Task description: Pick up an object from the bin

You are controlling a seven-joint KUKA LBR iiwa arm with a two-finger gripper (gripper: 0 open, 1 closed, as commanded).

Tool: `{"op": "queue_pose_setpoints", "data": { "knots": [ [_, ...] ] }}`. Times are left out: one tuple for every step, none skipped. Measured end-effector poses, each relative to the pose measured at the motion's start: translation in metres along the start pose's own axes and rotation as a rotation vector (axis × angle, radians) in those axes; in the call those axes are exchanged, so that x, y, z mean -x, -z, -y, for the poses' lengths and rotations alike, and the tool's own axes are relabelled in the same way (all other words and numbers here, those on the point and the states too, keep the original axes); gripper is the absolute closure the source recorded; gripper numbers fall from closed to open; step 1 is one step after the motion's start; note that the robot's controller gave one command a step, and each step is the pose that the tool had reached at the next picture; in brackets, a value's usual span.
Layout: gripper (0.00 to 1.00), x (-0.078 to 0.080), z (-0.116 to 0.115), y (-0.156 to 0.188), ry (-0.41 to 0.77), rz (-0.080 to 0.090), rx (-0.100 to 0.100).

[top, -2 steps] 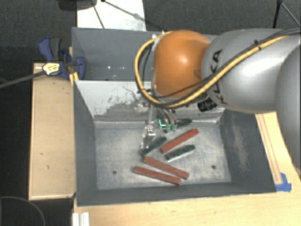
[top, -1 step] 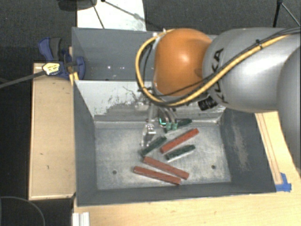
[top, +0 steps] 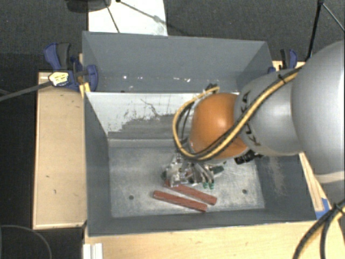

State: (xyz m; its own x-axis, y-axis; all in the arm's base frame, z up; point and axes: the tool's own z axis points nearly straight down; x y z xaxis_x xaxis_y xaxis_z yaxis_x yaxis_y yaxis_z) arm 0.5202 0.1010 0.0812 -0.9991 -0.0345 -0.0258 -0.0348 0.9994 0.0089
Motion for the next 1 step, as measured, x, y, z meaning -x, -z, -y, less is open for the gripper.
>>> {"op": "queue_pose_setpoints", "data": {
  "knots": [
    [0.00, -0.0002, 0.0003, -0.0017, -0.004, 0.001, -0.001]
  ]
}}
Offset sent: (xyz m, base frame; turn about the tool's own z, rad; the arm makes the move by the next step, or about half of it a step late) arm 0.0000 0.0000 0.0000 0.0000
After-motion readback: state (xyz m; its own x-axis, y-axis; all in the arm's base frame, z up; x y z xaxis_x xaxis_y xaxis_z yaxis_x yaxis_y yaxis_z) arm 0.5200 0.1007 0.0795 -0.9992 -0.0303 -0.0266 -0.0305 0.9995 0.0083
